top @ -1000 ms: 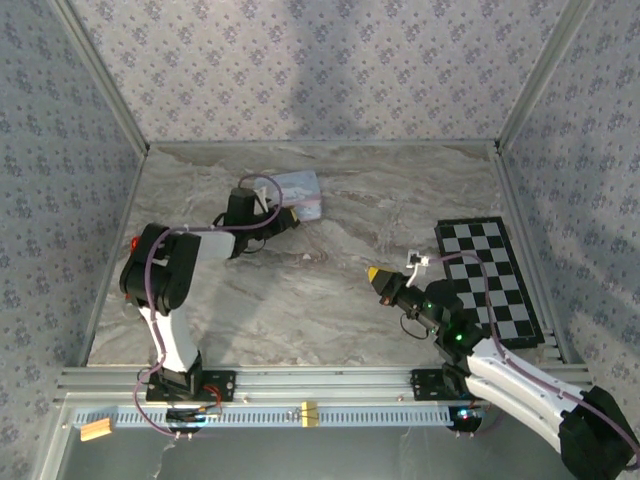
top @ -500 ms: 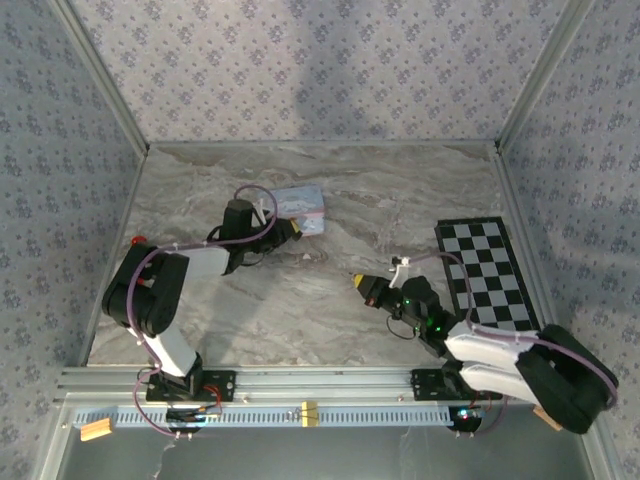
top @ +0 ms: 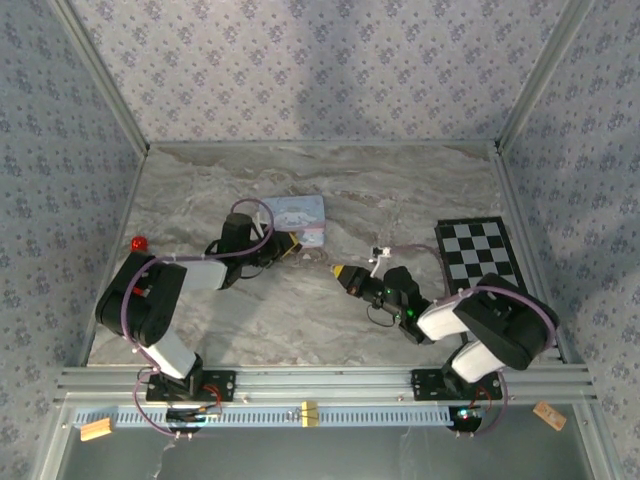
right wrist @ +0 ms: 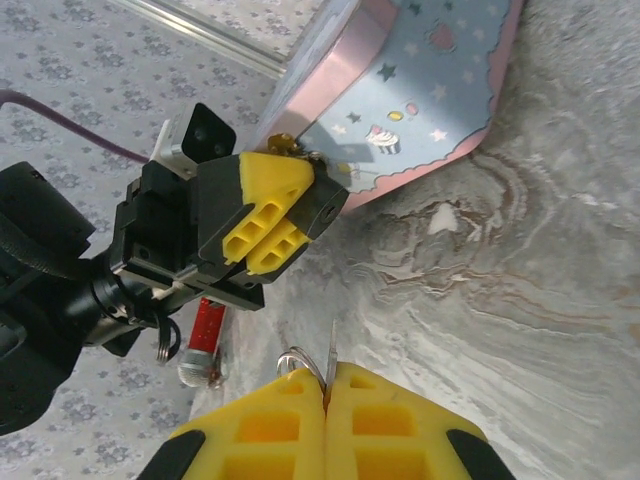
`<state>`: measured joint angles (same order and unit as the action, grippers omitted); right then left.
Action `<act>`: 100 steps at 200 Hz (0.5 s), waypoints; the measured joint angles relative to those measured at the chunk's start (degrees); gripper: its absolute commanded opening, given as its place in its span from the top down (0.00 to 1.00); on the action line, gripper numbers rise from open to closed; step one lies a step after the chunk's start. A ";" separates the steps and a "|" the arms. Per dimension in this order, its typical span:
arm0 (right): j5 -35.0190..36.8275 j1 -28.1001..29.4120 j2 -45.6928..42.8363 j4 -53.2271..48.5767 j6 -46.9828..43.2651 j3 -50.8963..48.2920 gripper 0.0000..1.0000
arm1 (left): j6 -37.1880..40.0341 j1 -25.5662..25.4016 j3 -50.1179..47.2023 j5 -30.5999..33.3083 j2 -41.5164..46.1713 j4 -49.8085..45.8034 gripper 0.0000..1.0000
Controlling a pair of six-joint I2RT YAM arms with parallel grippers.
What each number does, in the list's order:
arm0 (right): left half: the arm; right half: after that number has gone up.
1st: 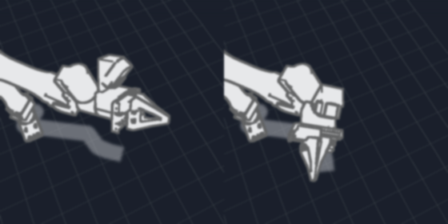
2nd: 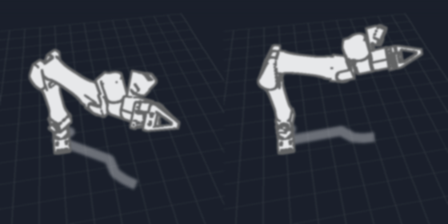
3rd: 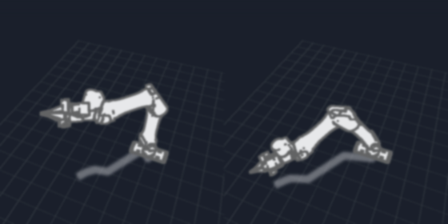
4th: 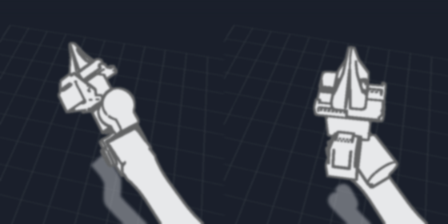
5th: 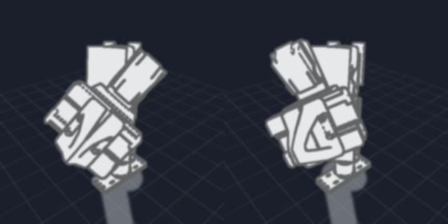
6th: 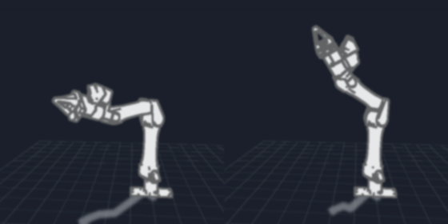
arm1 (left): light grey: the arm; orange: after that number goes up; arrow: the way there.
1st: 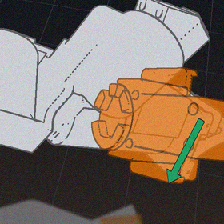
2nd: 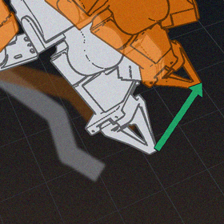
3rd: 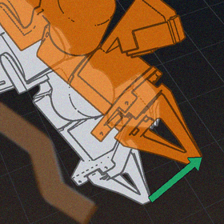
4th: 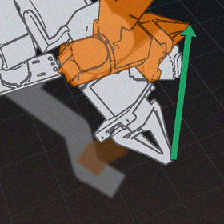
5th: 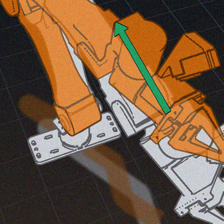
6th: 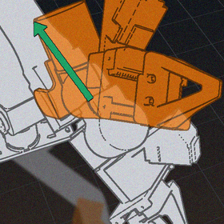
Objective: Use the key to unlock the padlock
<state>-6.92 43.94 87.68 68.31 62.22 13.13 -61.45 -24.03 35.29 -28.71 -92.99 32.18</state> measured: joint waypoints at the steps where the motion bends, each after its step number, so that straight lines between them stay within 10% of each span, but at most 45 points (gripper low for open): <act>1: 0.00 0.02 0.13 0.15 -0.02 0.02 1.00 | -0.07 0.00 0.00 0.00 0.00 0.02 0.95; 100: -2.43 0.28 11.76 9.11 2.99 4.50 1.00 | -5.16 -1.27 -0.63 -0.31 0.00 2.78 0.96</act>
<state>-9.34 44.23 99.44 77.43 65.21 17.63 -66.61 -25.30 34.65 -29.02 -92.99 34.96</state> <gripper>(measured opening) 0.052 0.131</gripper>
